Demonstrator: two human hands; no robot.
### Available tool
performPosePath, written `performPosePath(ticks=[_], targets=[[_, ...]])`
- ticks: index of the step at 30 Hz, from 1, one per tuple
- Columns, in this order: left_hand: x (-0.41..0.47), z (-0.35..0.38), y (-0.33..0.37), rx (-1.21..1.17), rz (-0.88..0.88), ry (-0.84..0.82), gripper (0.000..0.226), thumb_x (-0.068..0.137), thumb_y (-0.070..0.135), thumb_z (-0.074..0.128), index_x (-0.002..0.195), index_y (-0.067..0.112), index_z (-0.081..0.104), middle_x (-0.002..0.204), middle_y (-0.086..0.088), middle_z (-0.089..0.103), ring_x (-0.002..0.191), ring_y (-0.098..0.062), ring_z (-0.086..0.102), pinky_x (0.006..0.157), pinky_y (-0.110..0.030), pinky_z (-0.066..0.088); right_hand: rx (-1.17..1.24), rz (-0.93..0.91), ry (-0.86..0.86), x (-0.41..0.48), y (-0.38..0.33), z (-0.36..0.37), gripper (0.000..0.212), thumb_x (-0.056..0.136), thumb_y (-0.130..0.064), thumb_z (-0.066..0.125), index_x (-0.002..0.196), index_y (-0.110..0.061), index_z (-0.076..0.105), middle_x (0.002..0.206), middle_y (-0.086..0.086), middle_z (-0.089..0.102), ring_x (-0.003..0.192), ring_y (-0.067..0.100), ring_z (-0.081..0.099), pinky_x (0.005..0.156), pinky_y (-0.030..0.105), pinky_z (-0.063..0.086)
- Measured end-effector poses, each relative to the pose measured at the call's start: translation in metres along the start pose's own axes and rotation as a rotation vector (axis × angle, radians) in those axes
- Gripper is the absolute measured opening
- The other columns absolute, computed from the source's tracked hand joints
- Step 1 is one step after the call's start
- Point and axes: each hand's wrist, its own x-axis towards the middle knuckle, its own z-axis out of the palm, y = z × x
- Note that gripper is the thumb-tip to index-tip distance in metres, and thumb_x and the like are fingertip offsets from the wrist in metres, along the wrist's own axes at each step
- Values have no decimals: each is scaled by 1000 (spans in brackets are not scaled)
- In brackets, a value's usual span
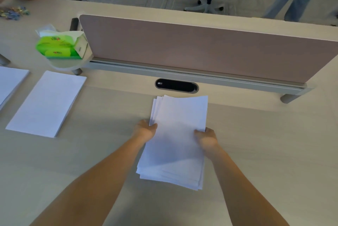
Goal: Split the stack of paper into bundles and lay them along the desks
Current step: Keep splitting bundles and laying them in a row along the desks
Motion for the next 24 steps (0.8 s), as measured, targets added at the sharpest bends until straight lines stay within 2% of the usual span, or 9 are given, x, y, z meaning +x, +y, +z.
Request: performPosePath(ticks=[2, 3, 5, 8, 10, 13, 15, 19, 24], targets=[[2, 1, -6, -39, -12, -2, 55, 90, 39, 57, 133, 5, 49, 138, -10, 53, 123, -31, 54, 103, -41, 44, -10, 1, 82, 6, 3, -15, 20, 90, -3, 60, 105, 7, 69, 87, 14, 64, 59, 15, 54, 51, 21, 45], [3, 2, -8, -50, -13, -9, 57, 90, 39, 57, 133, 3, 49, 138, -12, 54, 123, -32, 54, 103, -42, 44, -7, 25, 112, 9, 6, -23, 21, 91, -5, 61, 107, 8, 68, 91, 14, 65, 64, 21, 57, 60, 25, 47], [7, 5, -13, -89, -42, -14, 61, 87, 44, 55, 131, 1, 51, 133, -19, 57, 119, -35, 57, 100, -46, 47, -3, 73, 134, 14, 13, -33, 24, 91, -7, 64, 110, 6, 66, 102, 13, 67, 82, 25, 60, 75, 34, 47], [7, 9, -14, -144, -53, -20, 55, 85, 42, 55, 127, 6, 55, 119, -14, 63, 108, -32, 61, 94, -41, 50, -23, 82, 104, 13, 13, -27, 27, 91, -9, 66, 113, 6, 66, 99, 13, 65, 87, 27, 62, 83, 42, 52], [7, 7, -15, -155, -47, -9, 51, 87, 39, 54, 127, 8, 55, 109, -9, 64, 103, -30, 61, 87, -34, 49, -46, 65, 82, 9, 9, -12, 27, 91, -10, 66, 113, 5, 66, 98, 13, 65, 86, 28, 62, 82, 42, 52], [16, -8, -25, -85, -52, 89, 59, 84, 47, 55, 132, 12, 53, 131, -10, 57, 121, -31, 54, 102, -39, 44, -23, 42, 49, 3, 2, 18, 25, 91, -9, 65, 112, 3, 67, 104, 13, 68, 90, 30, 64, 83, 43, 53], [27, -26, -36, -19, -50, 144, 61, 84, 50, 55, 130, 11, 56, 134, -12, 54, 125, -30, 51, 106, -40, 41, -18, 25, 24, -3, -3, 43, 23, 91, -9, 64, 112, 1, 68, 109, 15, 70, 92, 30, 66, 86, 46, 55], [49, -74, -58, 14, -69, 181, 63, 86, 51, 52, 133, 10, 54, 138, -14, 51, 128, -31, 49, 108, -38, 38, -33, 2, 2, -16, -17, 96, 27, 94, -10, 61, 118, 1, 65, 103, 12, 65, 91, 28, 62, 77, 34, 46], [76, -131, -91, 26, -47, 240, 68, 88, 49, 55, 138, 4, 45, 139, -18, 46, 129, -33, 46, 107, -37, 37, -33, 16, -46, -30, -32, 170, 30, 94, -19, 61, 120, -3, 63, 105, 10, 65, 90, 25, 58, 81, 34, 47]])
